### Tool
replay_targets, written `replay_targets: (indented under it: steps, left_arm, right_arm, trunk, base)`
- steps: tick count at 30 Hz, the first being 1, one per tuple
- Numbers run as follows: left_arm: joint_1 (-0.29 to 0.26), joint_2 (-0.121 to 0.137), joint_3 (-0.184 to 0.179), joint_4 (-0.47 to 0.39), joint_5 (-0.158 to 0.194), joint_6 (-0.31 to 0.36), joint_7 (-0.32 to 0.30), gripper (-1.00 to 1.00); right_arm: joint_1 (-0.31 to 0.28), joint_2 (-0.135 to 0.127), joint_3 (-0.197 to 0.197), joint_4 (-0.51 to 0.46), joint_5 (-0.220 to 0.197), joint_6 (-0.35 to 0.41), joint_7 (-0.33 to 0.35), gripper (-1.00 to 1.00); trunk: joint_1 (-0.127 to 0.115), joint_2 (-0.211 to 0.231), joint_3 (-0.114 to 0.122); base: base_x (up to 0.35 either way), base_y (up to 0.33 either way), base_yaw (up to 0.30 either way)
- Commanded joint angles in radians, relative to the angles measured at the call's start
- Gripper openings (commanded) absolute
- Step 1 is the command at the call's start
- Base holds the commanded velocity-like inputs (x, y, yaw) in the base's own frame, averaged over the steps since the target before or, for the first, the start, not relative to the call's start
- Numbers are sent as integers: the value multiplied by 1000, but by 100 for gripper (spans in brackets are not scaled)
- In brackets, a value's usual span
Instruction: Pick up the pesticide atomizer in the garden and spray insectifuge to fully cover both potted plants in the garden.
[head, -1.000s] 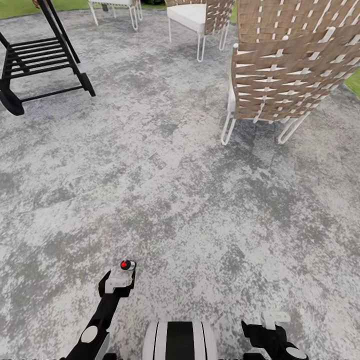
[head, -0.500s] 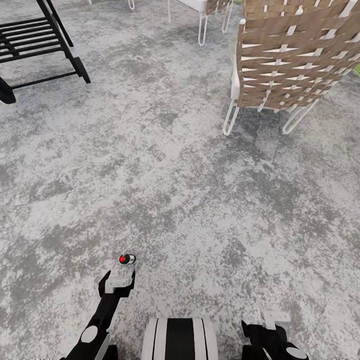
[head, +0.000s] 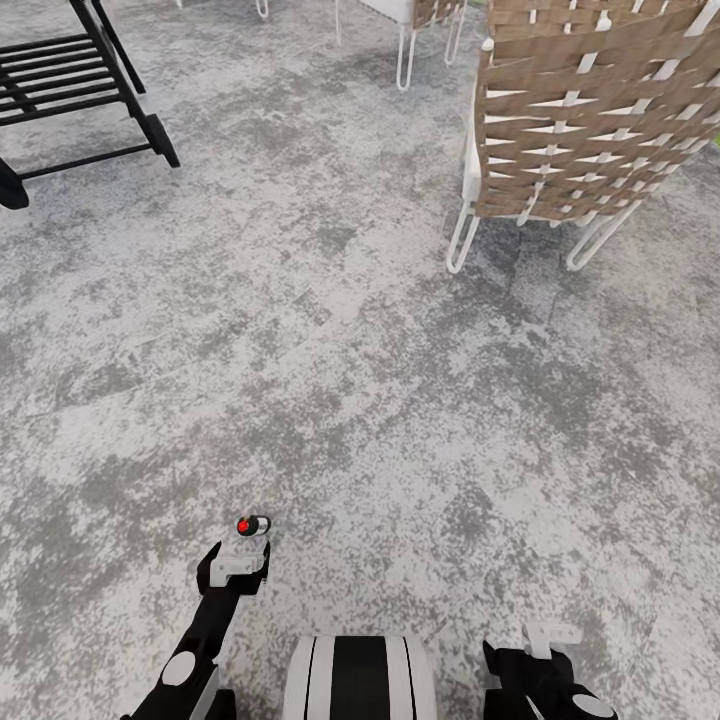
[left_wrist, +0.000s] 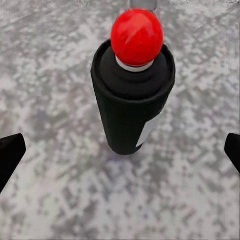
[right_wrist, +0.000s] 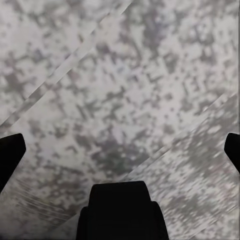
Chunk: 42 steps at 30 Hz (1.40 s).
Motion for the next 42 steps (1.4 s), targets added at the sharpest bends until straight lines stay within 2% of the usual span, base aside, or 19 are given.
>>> replay_targets:
  steps: [1,42]
  left_arm:
    - [0,0,0,1,-1,-3,1,100]
    - [0,-2,-1,1,-1,-3,1,100]
  right_arm:
    - [0,0,0,-2,-1,5,0,100]
    - [0,0,0,-2,-1,5,0,100]
  trunk:
    - [0,0,0]
    - [0,0,0]
  base:
    - [138,0,0]
    - [37,11,0]
